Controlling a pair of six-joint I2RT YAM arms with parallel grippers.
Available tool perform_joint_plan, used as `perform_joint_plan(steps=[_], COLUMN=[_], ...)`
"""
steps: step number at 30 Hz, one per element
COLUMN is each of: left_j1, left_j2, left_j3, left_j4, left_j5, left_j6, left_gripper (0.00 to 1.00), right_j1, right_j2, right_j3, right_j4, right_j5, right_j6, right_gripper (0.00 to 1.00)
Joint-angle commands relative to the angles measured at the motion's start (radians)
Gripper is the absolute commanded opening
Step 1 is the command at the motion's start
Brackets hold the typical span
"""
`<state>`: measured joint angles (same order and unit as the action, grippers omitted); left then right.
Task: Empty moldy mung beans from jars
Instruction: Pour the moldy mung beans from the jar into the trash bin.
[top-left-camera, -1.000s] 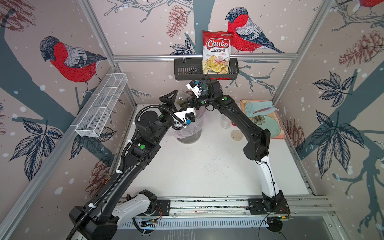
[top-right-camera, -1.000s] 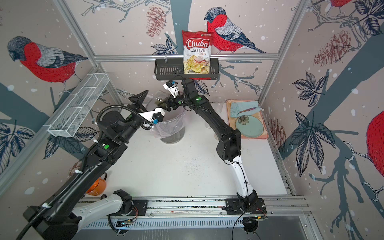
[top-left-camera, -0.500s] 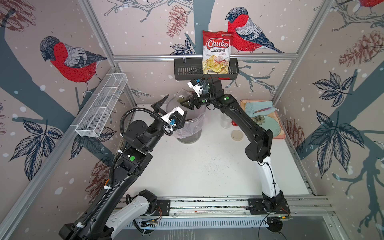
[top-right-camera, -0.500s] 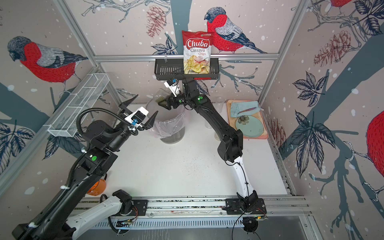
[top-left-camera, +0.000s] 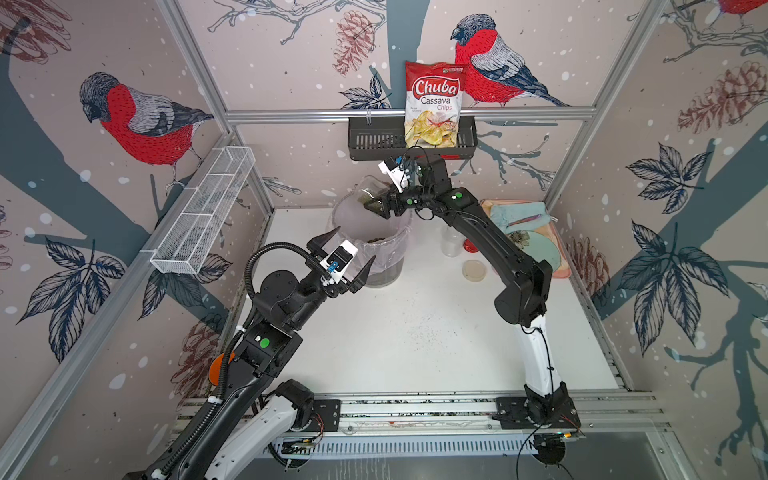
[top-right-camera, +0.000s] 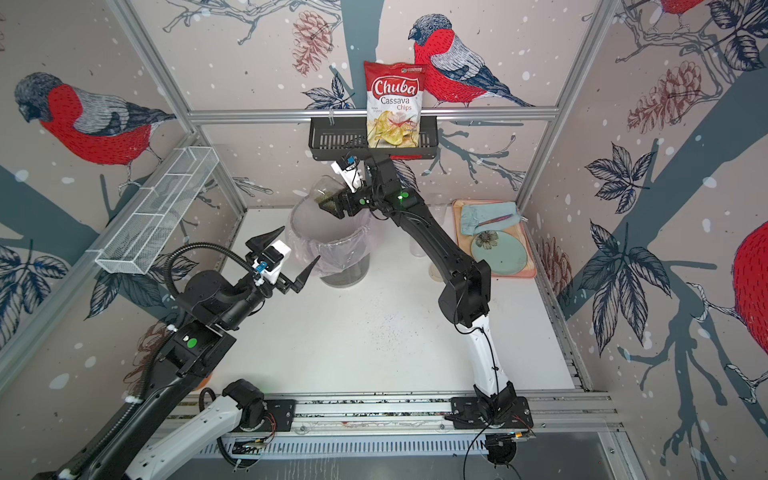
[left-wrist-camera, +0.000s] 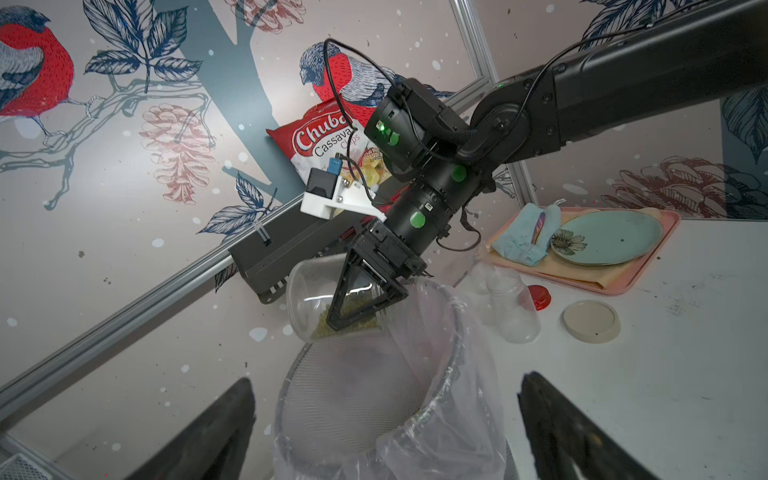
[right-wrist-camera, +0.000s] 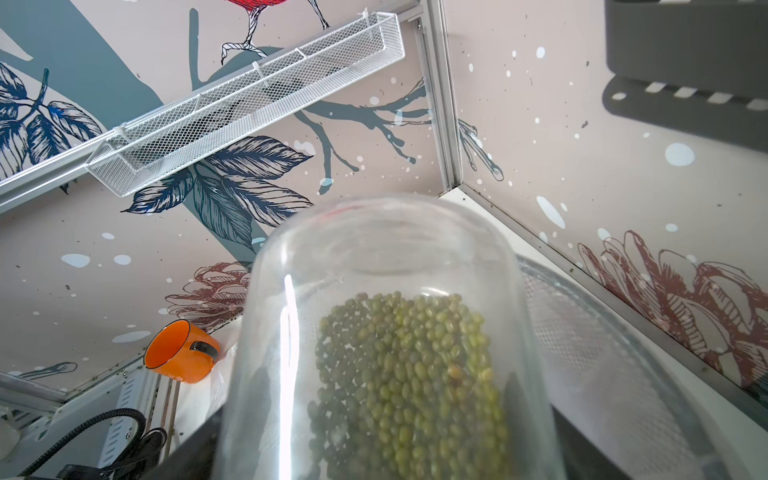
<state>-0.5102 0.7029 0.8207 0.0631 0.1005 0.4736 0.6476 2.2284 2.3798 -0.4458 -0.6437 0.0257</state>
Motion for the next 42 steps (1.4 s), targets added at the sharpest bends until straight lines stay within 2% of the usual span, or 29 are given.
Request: perform_joint_plan(steps=[1,10,20,28,34,42], left_j1=[-0.001,-0.001,-0.001,0.000,-0.001,-0.001], left_j2=[-0.021,-0.077,-0.140,-0.147,-0.149,-0.145], left_j3=[-0.019,-0.134,-0.243,-0.252,-0.256,-0.266], left_j4=[0.026,0.050,0.109,0.109,0.113,0.127], left_j5=[-0.053,-0.071,-0.093,-0.099,-0.100,-0.101], left_j6=[-0.035,-0.084,-0.066,-0.063,-0.061,-0.057], left_gripper=[0.96,0.96,0.96,0.96,0.96,0.96], right_j1=[0.004,0.046,0.098,0.119,0.120,0.128], right_j2=[-0.026,-0.021,-0.008,-0.016,-0.072,-0.121], right_j3=[-0.012,-0.008,-0.021,-0.101,-0.251,-0.369], right_j4=[0.087,0.138,0.205,0.339,0.517,0.692], right_j5=[0.030,0.112,0.264,0.318,0.354,0.394], right_j6=[0.015,0.031,0.006,0.027,0.056,0.088], right_gripper=[0.54,0.54,0.52,0.52,0.51,0.50])
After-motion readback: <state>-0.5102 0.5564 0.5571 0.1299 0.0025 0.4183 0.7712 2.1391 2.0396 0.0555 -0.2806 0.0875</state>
